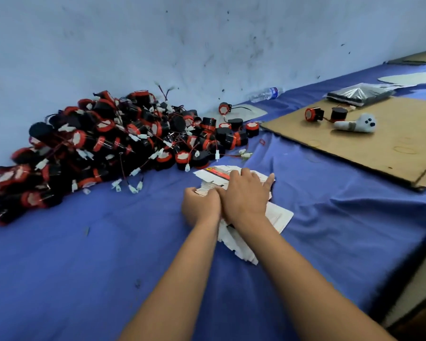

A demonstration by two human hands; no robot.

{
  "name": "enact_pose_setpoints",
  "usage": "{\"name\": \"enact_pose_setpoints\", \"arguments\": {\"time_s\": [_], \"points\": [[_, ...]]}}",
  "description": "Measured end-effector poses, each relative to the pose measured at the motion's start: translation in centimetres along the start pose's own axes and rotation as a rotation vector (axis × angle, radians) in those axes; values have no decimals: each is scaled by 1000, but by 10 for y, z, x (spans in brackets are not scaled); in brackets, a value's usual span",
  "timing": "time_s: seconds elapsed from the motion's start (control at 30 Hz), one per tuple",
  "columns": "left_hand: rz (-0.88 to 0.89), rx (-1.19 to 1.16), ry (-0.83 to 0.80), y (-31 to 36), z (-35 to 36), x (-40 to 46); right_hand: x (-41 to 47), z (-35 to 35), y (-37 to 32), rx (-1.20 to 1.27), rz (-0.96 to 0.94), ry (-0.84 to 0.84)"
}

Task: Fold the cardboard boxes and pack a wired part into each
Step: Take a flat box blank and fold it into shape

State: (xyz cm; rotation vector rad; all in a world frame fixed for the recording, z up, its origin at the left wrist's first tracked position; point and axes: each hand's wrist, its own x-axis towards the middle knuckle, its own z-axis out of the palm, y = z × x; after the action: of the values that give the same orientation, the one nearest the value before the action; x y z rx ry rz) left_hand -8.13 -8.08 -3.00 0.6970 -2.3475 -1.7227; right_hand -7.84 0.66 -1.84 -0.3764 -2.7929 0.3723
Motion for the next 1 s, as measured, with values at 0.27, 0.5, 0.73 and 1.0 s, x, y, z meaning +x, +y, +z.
{"name": "enact_pose_setpoints", "arguments": {"time_s": [0.27,0.5,0.73,1.0], "points": [[131,-363,6,5,-42,19,0,-43,-19,518,-231,565],[76,-741,60,-53,-186,57,-31,13,-123,1003,-154,-283],[258,-420,75,-104,-231,57,-77,72,-174,771,-634,-98],[123,-698,-363,-109,-245,57,-71,84,-167,1178,-357,-244]]}}
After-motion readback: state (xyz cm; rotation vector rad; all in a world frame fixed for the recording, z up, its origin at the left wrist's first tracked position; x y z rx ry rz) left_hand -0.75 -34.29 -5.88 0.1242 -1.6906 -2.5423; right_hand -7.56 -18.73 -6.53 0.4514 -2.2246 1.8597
